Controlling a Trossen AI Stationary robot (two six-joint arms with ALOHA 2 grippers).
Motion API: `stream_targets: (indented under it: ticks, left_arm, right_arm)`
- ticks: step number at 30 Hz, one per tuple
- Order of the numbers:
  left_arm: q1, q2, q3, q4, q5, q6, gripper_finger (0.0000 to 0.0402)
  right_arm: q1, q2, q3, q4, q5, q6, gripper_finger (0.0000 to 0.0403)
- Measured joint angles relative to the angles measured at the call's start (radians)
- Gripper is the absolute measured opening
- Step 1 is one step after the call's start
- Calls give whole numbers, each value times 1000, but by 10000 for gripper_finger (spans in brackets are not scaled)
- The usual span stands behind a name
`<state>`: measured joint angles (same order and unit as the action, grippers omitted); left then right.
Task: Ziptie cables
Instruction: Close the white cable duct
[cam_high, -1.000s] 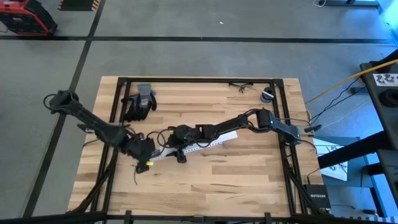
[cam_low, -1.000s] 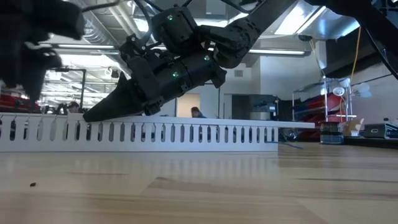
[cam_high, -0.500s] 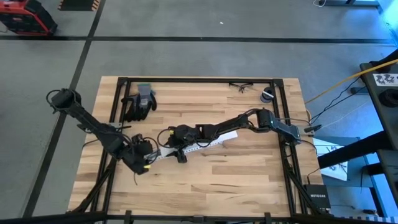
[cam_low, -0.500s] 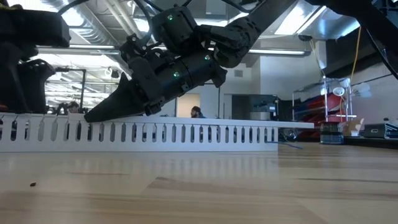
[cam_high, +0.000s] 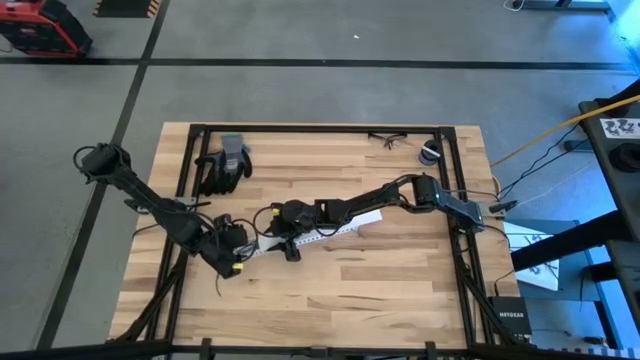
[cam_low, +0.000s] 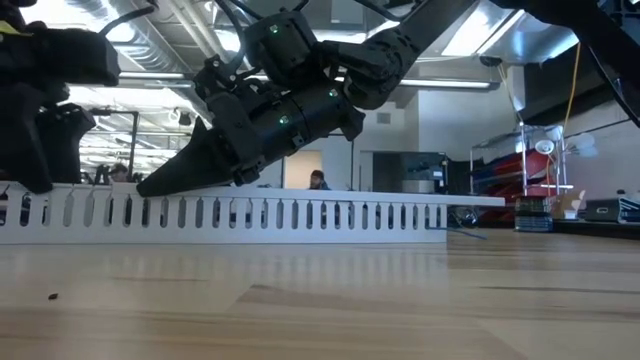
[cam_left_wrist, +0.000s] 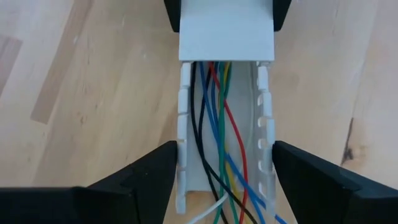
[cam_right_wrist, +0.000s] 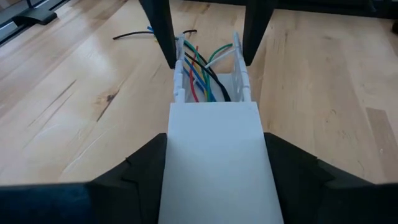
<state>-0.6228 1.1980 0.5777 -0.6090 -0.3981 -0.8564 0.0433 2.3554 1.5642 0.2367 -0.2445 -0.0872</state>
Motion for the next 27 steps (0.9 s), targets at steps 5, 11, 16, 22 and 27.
stream_targets:
  ticks: [5, 11, 16, 22, 27]
  left_arm:
    - [0, 41, 0, 14, -5, 2, 257]
    - [11, 97, -2, 90, -32, 33, 248]
    - [14, 108, -2, 96, -36, 24, 227]
    - [18, 116, -2, 139, -34, 48, 178]
    - [45, 164, 0, 237, -29, 106, 161]
  right_arm:
    - [-1, 0, -1, 3, 1, 0, 223]
    - [-5, 0, -1, -2, -3, 0, 223]
    - [-5, 0, -1, -2, -3, 1, 223]
    - [-4, 0, -5, 20, -18, 3, 223]
    - [7, 6, -7, 84, -28, 31, 223]
